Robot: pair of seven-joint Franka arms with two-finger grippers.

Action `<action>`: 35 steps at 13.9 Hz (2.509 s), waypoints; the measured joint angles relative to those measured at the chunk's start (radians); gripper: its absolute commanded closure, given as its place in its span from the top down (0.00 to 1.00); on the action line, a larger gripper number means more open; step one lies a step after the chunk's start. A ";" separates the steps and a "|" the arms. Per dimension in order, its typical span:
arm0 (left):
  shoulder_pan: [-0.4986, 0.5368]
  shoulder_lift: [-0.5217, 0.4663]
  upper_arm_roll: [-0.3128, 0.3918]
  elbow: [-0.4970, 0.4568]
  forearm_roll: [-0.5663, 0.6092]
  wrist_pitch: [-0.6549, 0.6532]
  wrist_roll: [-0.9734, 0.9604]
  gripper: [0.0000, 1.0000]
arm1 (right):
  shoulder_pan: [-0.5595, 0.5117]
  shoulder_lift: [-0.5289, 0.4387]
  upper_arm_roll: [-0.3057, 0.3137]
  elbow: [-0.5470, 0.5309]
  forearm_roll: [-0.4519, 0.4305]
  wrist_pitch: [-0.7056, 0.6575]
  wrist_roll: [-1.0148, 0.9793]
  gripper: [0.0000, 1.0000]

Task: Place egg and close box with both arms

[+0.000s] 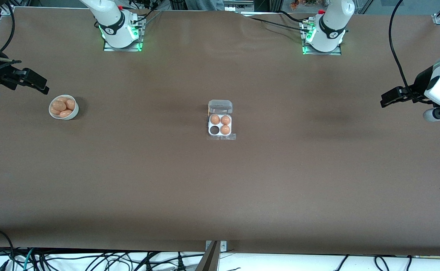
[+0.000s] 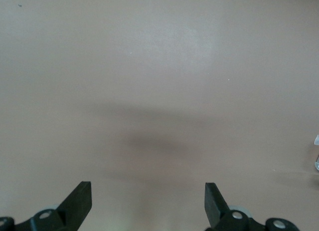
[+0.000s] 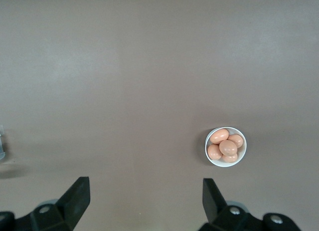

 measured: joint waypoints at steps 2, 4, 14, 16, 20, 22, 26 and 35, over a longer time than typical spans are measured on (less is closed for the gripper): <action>0.000 0.003 -0.002 0.000 0.000 0.000 0.000 1.00 | 0.000 0.000 0.000 0.000 0.000 0.000 0.000 1.00; -0.003 0.005 -0.004 0.001 0.000 0.000 0.000 1.00 | 0.000 0.000 0.000 0.000 0.000 0.000 0.000 1.00; -0.004 0.055 -0.010 0.086 0.000 0.001 0.000 1.00 | 0.000 0.000 0.000 0.000 0.000 0.000 0.000 1.00; -0.004 0.056 -0.012 0.086 0.000 0.001 0.000 1.00 | 0.000 0.000 0.000 0.000 0.000 0.000 0.000 1.00; -0.004 0.056 -0.013 0.086 0.000 0.001 0.000 1.00 | 0.000 0.000 0.000 0.000 0.000 0.000 0.000 1.00; -0.004 0.056 -0.013 0.086 0.000 0.000 0.000 1.00 | 0.000 0.000 0.000 0.000 0.000 0.000 0.000 1.00; -0.004 0.057 -0.013 0.086 0.000 -0.007 0.000 1.00 | 0.000 0.000 0.000 0.000 0.000 0.000 0.000 1.00; 0.004 0.057 -0.010 0.088 -0.046 -0.024 0.000 1.00 | 0.000 0.000 0.000 0.000 0.000 0.000 0.000 1.00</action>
